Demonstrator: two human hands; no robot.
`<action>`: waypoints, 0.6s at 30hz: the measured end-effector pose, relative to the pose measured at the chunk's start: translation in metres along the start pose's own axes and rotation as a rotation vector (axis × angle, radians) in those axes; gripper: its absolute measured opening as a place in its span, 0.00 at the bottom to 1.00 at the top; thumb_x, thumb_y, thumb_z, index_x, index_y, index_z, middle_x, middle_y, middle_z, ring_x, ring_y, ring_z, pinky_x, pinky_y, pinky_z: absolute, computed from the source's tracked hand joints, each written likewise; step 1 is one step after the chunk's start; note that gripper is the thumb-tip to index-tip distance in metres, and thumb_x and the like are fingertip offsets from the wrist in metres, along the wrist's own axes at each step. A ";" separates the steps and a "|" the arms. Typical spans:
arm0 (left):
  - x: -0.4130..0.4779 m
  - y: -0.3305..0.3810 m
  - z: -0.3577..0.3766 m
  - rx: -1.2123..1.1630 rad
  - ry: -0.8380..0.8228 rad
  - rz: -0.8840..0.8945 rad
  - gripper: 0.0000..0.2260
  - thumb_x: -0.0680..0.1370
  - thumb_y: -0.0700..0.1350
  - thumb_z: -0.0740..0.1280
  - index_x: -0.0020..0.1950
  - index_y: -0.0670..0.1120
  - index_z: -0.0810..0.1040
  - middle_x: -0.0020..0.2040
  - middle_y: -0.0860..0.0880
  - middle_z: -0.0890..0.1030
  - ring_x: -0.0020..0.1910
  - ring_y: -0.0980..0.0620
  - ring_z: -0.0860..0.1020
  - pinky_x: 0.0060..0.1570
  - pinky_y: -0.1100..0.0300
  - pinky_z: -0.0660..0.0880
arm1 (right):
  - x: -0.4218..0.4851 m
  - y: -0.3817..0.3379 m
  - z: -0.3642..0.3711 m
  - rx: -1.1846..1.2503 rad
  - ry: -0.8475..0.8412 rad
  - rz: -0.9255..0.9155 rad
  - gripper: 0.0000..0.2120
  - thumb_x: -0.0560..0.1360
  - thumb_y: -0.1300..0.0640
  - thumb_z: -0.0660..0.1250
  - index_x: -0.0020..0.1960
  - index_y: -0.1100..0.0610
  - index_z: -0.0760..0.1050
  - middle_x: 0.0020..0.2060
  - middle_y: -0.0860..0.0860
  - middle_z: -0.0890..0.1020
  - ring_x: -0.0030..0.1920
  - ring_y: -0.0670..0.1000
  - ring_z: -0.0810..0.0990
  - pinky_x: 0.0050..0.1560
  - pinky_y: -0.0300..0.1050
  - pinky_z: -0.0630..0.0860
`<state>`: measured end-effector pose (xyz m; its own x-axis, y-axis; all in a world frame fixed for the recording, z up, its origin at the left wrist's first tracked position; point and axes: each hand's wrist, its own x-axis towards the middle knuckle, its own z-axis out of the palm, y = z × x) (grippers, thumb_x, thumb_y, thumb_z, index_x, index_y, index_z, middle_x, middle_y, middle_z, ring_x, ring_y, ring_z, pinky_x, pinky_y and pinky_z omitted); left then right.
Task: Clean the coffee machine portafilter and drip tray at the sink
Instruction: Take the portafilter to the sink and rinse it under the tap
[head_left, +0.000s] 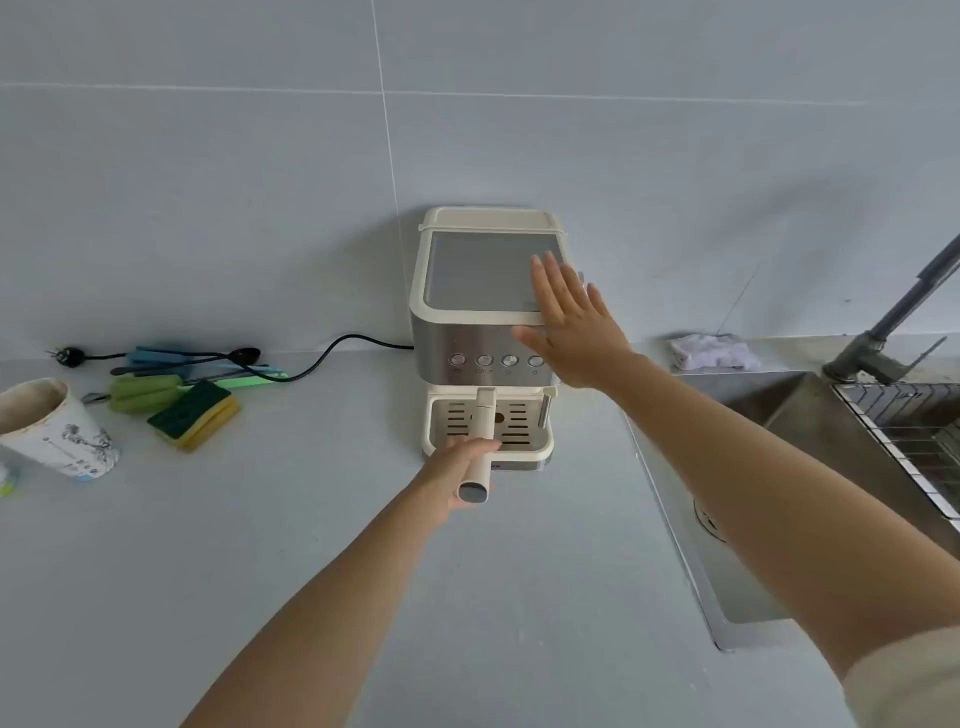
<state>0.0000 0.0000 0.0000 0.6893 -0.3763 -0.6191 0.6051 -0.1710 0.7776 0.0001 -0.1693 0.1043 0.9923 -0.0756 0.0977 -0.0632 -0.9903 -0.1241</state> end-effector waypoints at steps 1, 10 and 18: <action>0.000 0.001 0.003 0.032 -0.010 -0.012 0.17 0.73 0.45 0.69 0.59 0.48 0.69 0.52 0.46 0.76 0.47 0.46 0.79 0.43 0.54 0.76 | 0.001 -0.001 0.001 -0.023 0.010 -0.015 0.33 0.79 0.42 0.46 0.74 0.55 0.32 0.75 0.52 0.37 0.75 0.53 0.37 0.74 0.50 0.40; 0.010 -0.001 0.013 0.099 0.077 0.044 0.16 0.71 0.42 0.72 0.56 0.41 0.74 0.34 0.46 0.74 0.31 0.52 0.72 0.27 0.62 0.73 | 0.004 0.004 0.006 -0.085 0.015 -0.033 0.30 0.80 0.44 0.45 0.76 0.56 0.42 0.76 0.52 0.47 0.76 0.54 0.42 0.74 0.50 0.43; 0.015 -0.001 0.011 0.189 0.079 0.018 0.13 0.72 0.36 0.68 0.54 0.41 0.71 0.34 0.45 0.71 0.31 0.52 0.70 0.24 0.63 0.69 | 0.007 0.010 0.012 -0.069 0.131 -0.111 0.29 0.78 0.43 0.49 0.73 0.59 0.56 0.73 0.53 0.61 0.73 0.55 0.56 0.72 0.50 0.50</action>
<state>0.0053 -0.0155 -0.0088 0.7332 -0.3092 -0.6057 0.5117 -0.3359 0.7908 0.0073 -0.1786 0.0914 0.9717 0.0243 0.2350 0.0342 -0.9987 -0.0380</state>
